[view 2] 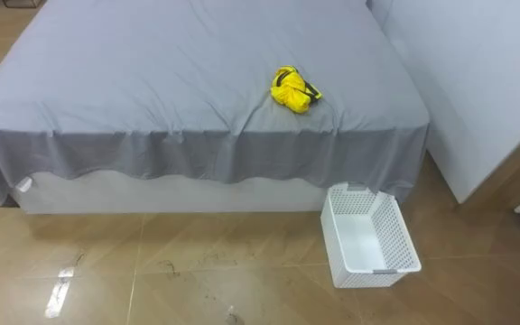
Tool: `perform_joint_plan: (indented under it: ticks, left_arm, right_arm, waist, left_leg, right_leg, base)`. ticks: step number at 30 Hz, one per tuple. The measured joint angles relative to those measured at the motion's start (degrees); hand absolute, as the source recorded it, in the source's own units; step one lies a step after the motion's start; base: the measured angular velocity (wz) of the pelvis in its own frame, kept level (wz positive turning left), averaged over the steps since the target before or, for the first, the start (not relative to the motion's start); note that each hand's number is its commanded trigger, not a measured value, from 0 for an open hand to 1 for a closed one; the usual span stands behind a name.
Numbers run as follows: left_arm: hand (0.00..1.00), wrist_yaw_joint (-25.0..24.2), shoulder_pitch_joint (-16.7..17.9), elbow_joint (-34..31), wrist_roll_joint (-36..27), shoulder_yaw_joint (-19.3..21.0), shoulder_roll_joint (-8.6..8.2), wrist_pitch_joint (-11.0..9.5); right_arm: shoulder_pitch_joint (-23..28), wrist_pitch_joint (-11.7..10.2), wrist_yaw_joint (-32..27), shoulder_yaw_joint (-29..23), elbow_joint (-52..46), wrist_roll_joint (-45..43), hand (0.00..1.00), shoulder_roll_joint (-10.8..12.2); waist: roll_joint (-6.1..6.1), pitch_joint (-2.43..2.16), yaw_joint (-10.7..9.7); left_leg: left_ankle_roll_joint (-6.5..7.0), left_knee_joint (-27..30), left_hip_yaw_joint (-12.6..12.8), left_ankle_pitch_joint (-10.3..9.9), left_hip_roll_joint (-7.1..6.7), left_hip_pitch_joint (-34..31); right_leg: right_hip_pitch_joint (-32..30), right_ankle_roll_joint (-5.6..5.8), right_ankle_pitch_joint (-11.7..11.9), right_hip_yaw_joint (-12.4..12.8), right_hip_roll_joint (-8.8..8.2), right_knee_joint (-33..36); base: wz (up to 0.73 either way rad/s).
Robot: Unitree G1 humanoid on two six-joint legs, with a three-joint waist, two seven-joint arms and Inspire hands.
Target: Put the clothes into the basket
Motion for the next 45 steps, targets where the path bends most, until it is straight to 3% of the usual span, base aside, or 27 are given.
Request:
perform_joint_plan:
  ticks: [6, 11, 19, 22, 23, 25, 26, 27, 28, 29, 30, 31, 32, 33, 34, 35, 36, 37, 38, 39, 40, 41, 42, 43, 45]
  left_arm:
    - [0.00, 0.6, 0.2, 0.0, 0.0, 0.0, 0.00, -0.9]
    - [0.00, 0.2, -0.2, 0.4, 0.1, -0.4, 0.01, -0.9]
    - [0.00, -1.6, 0.0, 1.6, -2.9, -0.1, -0.01, -0.4]
    - [0.00, -3.2, -0.1, 1.5, -4.5, 1.8, 0.26, 0.2]
    - [0.00, -3.5, -0.2, 1.1, -5.4, 2.4, 0.36, 0.3]
    - [0.00, -3.8, -0.3, 0.9, -8.5, 3.0, 0.39, 0.4]
    - [0.00, -4.1, -0.2, 0.6, -9.6, 3.3, 0.56, 0.4]
    - [0.00, -4.2, 0.4, 0.1, -11.4, 3.4, 0.76, 0.2]
    - [0.00, -4.2, 0.4, 0.1, -11.5, 3.4, 0.87, 0.1]
    - [0.00, -4.2, -0.3, 0.3, -12.9, 3.5, 1.28, -0.5]
    - [0.00, -4.2, -0.4, 0.0, -14.9, 3.1, 1.17, -1.5]
    - [0.00, -4.3, -0.5, -0.2, -16.0, 2.4, 1.14, -2.0]
    - [0.00, -4.5, -0.6, -0.7, -18.2, 1.8, 1.04, -2.5]
    - [0.00, -4.5, -0.4, -0.7, -19.6, 1.6, 0.60, -2.6]
    - [0.00, -4.5, -0.1, -0.7, -20.0, 1.7, 0.38, -2.6]
    - [0.00, -4.5, 1.1, -0.7, -20.1, 1.9, -0.11, -2.6]
    - [0.00, -4.7, 2.1, -0.7, -20.3, 2.0, -0.28, -2.6]
    - [0.00, -4.8, 2.4, -0.8, -20.3, 2.3, -0.25, -2.6]
    - [0.00, -5.0, 2.3, -1.0, -20.2, 2.3, -0.09, -2.7]
    - [0.00, -5.6, 2.1, -1.4, -20.0, 2.9, -0.01, -3.2]
    - [0.00, -6.0, 2.1, -1.6, -19.9, 3.1, 0.05, -3.5]
    - [0.00, -6.1, 2.0, -1.5, -19.5, 2.6, 0.03, -3.7]
    - [0.00, -6.2, 1.5, -1.5, -19.2, 1.7, 0.15, -3.8]
    - [0.00, -6.2, 1.4, -1.5, -19.0, 1.2, 0.20, -3.8]
    - [0.00, -6.0, 0.4, -1.5, -17.1, -1.1, 0.52, -4.4]
  right_arm:
    - [0.1, -0.1, 0.0, 0.1, -0.1, 0.4, 0.00, 0.1]
    - [0.2, -0.7, 0.7, 0.1, 0.0, 0.5, 0.00, -0.1]
    - [0.6, -0.5, 2.7, -0.1, -0.2, 1.8, 0.00, -0.5]
    - [0.5, 0.4, 2.9, -0.1, -0.6, 1.7, 0.00, -0.4]
    - [0.1, 0.7, 3.2, 0.1, -0.6, 1.7, 0.00, -0.4]
    - [0.2, 0.6, 3.3, 0.2, -0.4, 2.6, 0.00, -0.4]
    - [0.4, 0.7, 3.3, 0.2, -0.4, 3.3, 0.00, -0.5]
    - [0.6, 0.6, 3.3, 0.0, -0.8, 3.6, 0.00, -0.5]
    - [0.5, 0.6, 3.3, -0.1, -0.9, 3.8, 0.00, -0.4]
    - [0.8, 0.6, 3.3, -0.2, -0.8, 5.4, 0.00, -0.3]
    - [1.0, 0.7, 3.2, 0.0, -0.8, 6.9, 0.00, -0.7]
    - [1.0, 0.8, 3.0, 0.0, -0.8, 7.5, 0.00, -0.8]
    - [1.1, 1.1, 2.8, 0.1, -0.8, 7.6, 0.00, -1.1]
    - [1.0, 1.4, 2.7, 0.3, -0.9, 7.7, 0.00, -1.4]
    - [1.1, 1.5, 2.6, 0.4, -0.9, 7.5, 0.00, -1.5]
    - [1.2, 1.9, 2.6, 0.5, -0.9, 7.2, 0.00, -1.5]
    - [1.4, 2.1, 2.6, 1.1, -1.0, 7.2, 0.00, -1.6]
    - [1.6, 2.3, 2.6, 1.2, -1.1, 7.2, 0.00, -1.7]
    - [2.2, 2.8, 2.6, 1.1, -1.7, 6.9, 0.00, -1.8]
    - [2.4, 2.8, 2.7, -0.3, -2.5, 6.6, 0.00, -1.8]
    - [2.7, 2.7, 2.6, -1.2, -2.6, 6.6, 0.00, -1.7]
    - [2.3, 2.6, 2.5, -1.3, -2.9, 6.6, 0.00, -1.7]
    - [2.5, 2.6, 2.5, -1.2, -4.0, 6.9, 0.00, -1.5]
    - [2.7, 2.3, 2.5, -1.1, -4.7, 7.0, 0.00, -1.4]
    - [2.7, 1.7, 2.5, -1.0, -7.3, 7.6, 0.00, -0.9]
  waist:
    - [0.00, 0.05, 0.1]
    - [0.48, 0.21, -0.2]
    - [1.30, 0.07, -0.1]
    - [1.33, -0.06, 0.2]
    - [1.15, -0.09, 0.5]
    - [1.18, -0.08, 0.5]
    - [1.54, -0.08, 0.4]
    - [1.73, -0.08, 0.1]
    - [1.64, 0.06, -0.3]
    - [1.26, 0.48, -0.9]
    - [1.14, 0.37, -1.0]
    - [1.10, 0.37, -1.0]
    - [0.89, 0.28, -0.6]
    - [1.02, 0.28, 0.7]
    - [1.09, 0.29, 1.2]
    - [0.96, 0.21, 1.7]
    - [0.92, 0.11, 1.4]
    - [0.80, 0.01, 1.4]
    - [-0.22, -0.54, 1.3]
    - [-1.41, -0.82, 1.5]
    - [-1.71, -0.92, 1.4]
    - [-2.07, -0.57, 1.5]
    - [-2.13, -0.55, 1.7]
    - [-2.02, -0.55, 1.9]
    - [-1.46, -0.22, 3.0]
  left_leg:
    - [0.00, 0.1, 0.1, 0.0, -0.02, 0.1]
    - [0.00, 0.3, 0.0, 0.0, -0.02, 0.0]
    - [-0.25, 0.1, 0.4, -0.2, 0.28, -0.3]
    - [-1.59, 5.7, 1.7, -2.0, 1.41, -2.9]
    - [-3.09, 10.4, 2.1, -2.9, 2.21, -5.1]
    - [-3.76, 19.0, 2.7, -3.3, 3.44, -9.1]
    - [-3.77, 23.8, 3.7, -3.3, 4.47, -11.4]
    - [-4.14, 28.6, 4.4, -3.1, 5.37, -14.0]
    - [-4.98, 31.4, 4.3, -2.5, 5.80, -15.4]
    - [-6.58, 38.0, 3.4, -0.3, 6.06, -19.3]
    - [-5.23, 36.6, 3.2, -1.1, 5.13, -22.5]
    - [-5.04, 33.6, 3.5, -1.1, 4.65, -24.1]
    - [-5.62, 24.9, 3.4, 0.0, 3.05, -26.9]
    - [-6.50, 14.5, 3.5, 3.1, 2.15, -28.5]
    - [-6.25, 10.4, 3.7, 5.6, 2.15, -29.2]
    - [-6.37, 5.0, 3.8, 9.9, 2.19, -29.6]
    - [-5.93, 3.3, 4.5, 13.9, 2.12, -29.6]
    - [-5.07, 3.4, 5.4, 15.8, 1.81, -29.7]
    - [-3.28, 3.7, 7.1, 18.0, 0.50, -30.4]
    - [-0.66, 5.5, 9.2, 17.2, -1.27, -31.4]
    - [0.72, 6.9, 9.9, 15.4, -2.32, -31.4]
    - [1.44, 10.1, 10.4, 12.1, -3.51, -31.4]
    - [1.86, 12.3, 10.8, 9.0, -4.04, -29.7]
    - [2.01, 12.9, 10.8, 7.5, -4.15, -28.3]
    - [2.12, 10.6, 10.1, 3.9, -4.24, -21.0]
  right_leg:
    - [0.0, 0.00, 0.0, 0.1, -0.06, 0.0]
    - [0.2, 0.00, 0.0, 0.0, -0.10, 0.0]
    - [-0.8, -0.19, -0.1, 0.0, 0.25, 0.3]
    - [-2.7, -2.41, -1.5, -0.2, 1.04, 2.9]
    - [-3.4, -3.61, -2.2, -0.6, 1.43, 4.1]
    - [-3.6, -3.84, -2.4, -1.1, 1.89, 4.8]
    - [-3.4, -4.49, -3.1, -2.1, 2.32, 5.1]
    - [-3.3, -4.00, -4.8, -2.3, 2.50, 5.2]
    - [-3.2, -4.26, -5.4, -2.1, 2.57, 5.7]
    - [-3.2, -4.77, -6.4, -1.4, 2.20, 7.0]
    - [-3.1, -4.93, -7.6, -0.9, 1.87, 7.7]
    - [-3.4, -4.74, -8.2, -0.7, 1.52, 8.1]
    - [-4.0, -4.27, -9.4, 0.3, 1.05, 8.4]
    - [-3.8, -3.88, -10.0, 0.7, 0.39, 8.3]
    - [-3.5, -3.83, -10.3, 0.6, 0.02, 8.2]
    - [-2.4, -3.29, -11.2, 0.7, -0.99, 7.7]
    - [-0.6, -3.02, -11.8, 0.9, -1.73, 6.4]
    - [0.1, -2.93, -12.1, 1.4, -2.16, 5.8]
    - [0.5, -2.10, -12.6, 2.2, -3.66, 4.9]
    - [0.5, -0.72, -13.2, 2.5, -6.14, 5.1]
    - [0.4, -0.23, -13.7, 3.1, -7.36, 5.6]
    - [-0.7, -0.01, -13.9, 3.2, -8.49, 9.6]
    - [-2.3, 0.78, -12.6, 3.4, -9.58, 17.6]
    - [-3.4, 0.92, -10.9, 3.5, -9.88, 22.1]
    - [-9.1, 0.05, 1.0, 4.7, -10.48, 39.5]
  base:
    - [0.00]
    - [0.00]
    - [-0.04]
    - [-0.10]
    - [-0.29]
    - [-0.19]
    - [-0.08]
    - [0.00]
    - [0.23]
    - [0.37]
    - [0.40]
    - [0.29]
    - [0.00]
    - [-0.20]
    - [-0.50]
    - [-0.41]
    - [-0.29]
    - [0.00]
    - [0.13]
    - [0.10]
    - [0.06]
    - [0.00]
    - [0.00]
    - [-0.11]
    - [-0.18]
